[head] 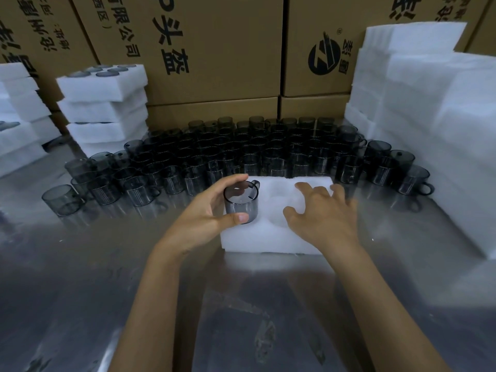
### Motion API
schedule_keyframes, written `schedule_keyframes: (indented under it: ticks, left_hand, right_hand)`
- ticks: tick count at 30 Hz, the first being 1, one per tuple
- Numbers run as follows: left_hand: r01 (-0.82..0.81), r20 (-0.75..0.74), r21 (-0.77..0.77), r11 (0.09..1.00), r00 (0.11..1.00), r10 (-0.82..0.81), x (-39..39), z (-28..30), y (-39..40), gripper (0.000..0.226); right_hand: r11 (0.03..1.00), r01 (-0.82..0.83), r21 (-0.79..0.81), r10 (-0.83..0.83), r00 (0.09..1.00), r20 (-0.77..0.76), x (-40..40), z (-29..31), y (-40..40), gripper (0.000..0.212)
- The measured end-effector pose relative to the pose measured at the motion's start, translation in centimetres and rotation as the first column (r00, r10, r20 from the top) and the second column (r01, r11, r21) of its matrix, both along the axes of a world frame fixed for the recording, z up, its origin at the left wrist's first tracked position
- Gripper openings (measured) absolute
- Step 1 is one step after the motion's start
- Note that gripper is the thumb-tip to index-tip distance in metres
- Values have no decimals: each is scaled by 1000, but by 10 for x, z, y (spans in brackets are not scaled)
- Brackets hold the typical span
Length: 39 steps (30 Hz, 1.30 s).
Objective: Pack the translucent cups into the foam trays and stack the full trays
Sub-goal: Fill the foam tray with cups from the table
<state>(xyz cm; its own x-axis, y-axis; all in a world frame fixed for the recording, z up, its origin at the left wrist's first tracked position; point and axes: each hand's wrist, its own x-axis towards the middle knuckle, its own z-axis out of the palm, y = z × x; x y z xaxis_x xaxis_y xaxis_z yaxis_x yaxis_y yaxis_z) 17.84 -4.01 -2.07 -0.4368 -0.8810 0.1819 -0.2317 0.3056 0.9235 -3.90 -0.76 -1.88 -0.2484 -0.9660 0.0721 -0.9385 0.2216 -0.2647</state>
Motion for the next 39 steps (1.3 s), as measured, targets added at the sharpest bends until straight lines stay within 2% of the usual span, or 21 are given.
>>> schedule_keyframes:
  ticks: [8, 16, 28, 31, 34, 39]
  left_hand:
    - [28, -69, 76, 997, 997, -23, 0, -2, 1, 65]
    - [-105, 115, 13, 994, 988, 103, -6, -1, 0, 63]
    - [-177, 264, -29, 984, 948, 178, -6, 2, 3, 64]
    - [-215, 217, -59, 975, 951, 222, -8, 3, 5, 56]
    - [-207, 128, -7, 978, 970, 206, -3, 4, 4, 50]
    - [-157, -19, 83, 984, 987, 159, 9, 7, 1, 58]
  right_hand:
    - [1000, 4, -26, -4, 1000, 8, 0, -3, -2, 59]
    - [999, -1, -40, 1, 1000, 20, 0, -4, -2, 60]
    - [999, 11, -43, -10, 1000, 1, 0, -5, -1, 60]
    - [999, 9, -37, -8, 1000, 11, -1, -5, -2, 60]
    - [999, 5, -37, -4, 1000, 21, -1, -5, -2, 60]
    - [999, 3, -40, -1, 1000, 28, -1, -6, -3, 60]
